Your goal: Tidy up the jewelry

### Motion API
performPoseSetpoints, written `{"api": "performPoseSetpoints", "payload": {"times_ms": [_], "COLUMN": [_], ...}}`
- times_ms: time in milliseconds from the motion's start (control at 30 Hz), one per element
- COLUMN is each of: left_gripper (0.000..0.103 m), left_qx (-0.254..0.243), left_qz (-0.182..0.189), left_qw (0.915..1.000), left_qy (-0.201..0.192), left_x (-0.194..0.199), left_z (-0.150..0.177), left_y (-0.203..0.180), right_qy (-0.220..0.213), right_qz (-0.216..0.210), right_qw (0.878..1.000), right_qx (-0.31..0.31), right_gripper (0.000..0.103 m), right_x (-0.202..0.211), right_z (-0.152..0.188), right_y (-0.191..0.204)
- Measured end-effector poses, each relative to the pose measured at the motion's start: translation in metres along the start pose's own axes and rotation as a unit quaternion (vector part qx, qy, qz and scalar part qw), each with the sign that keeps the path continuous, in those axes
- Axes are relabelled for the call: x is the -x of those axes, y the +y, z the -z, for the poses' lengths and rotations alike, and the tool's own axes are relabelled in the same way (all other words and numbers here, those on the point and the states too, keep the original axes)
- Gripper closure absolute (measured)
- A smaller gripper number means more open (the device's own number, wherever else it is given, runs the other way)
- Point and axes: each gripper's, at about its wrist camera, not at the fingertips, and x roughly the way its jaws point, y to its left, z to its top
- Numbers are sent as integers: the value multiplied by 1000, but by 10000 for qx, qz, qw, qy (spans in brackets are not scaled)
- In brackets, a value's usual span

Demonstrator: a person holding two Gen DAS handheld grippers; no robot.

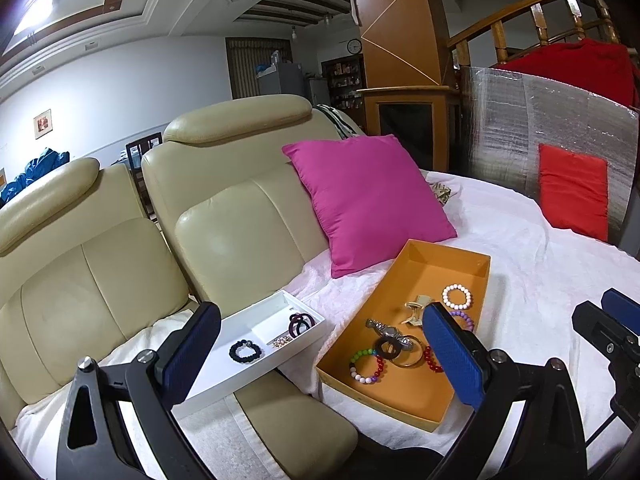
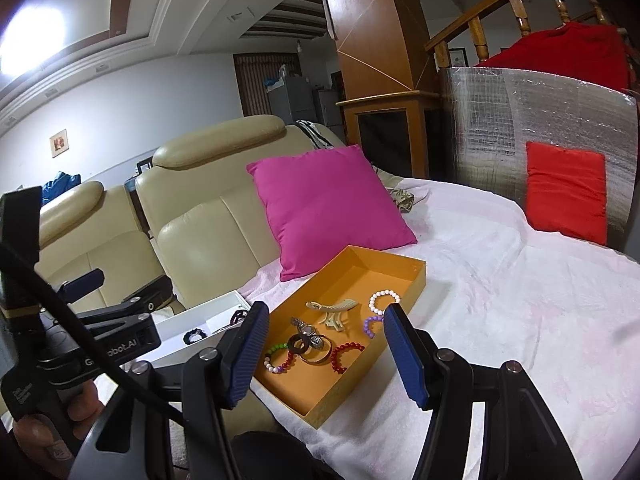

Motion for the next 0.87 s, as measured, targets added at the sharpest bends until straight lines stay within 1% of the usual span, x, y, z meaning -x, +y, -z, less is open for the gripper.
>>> {"api": "performPoseSetpoints", "payload": {"times_ms": [433,700,800,867], "left_gripper": [2,2,2,2], "left_qx": [146,120,104,-91], "left_qz": [-134,-216,-81,102], "left_qw": [9997,9996,9999,9999], "left_qy": [159,168,3,2], "left_x": [-21,-34,-35,-38], "left_z": [2,1,1,-2], "left_y": [15,12,0,-22], "right_qy": [141,236,139,-1], "right_qz": [-56,-161,-83,5], "right_qw": [9998,9996,9999,9996], "right_qx": [129,57,-26,-282], "right_gripper": [39,39,39,39], "right_x": [-32,-57,-60,-55], "right_z": [-8,-11,-10,-9], "right_y": [10,10,0,-19]}}
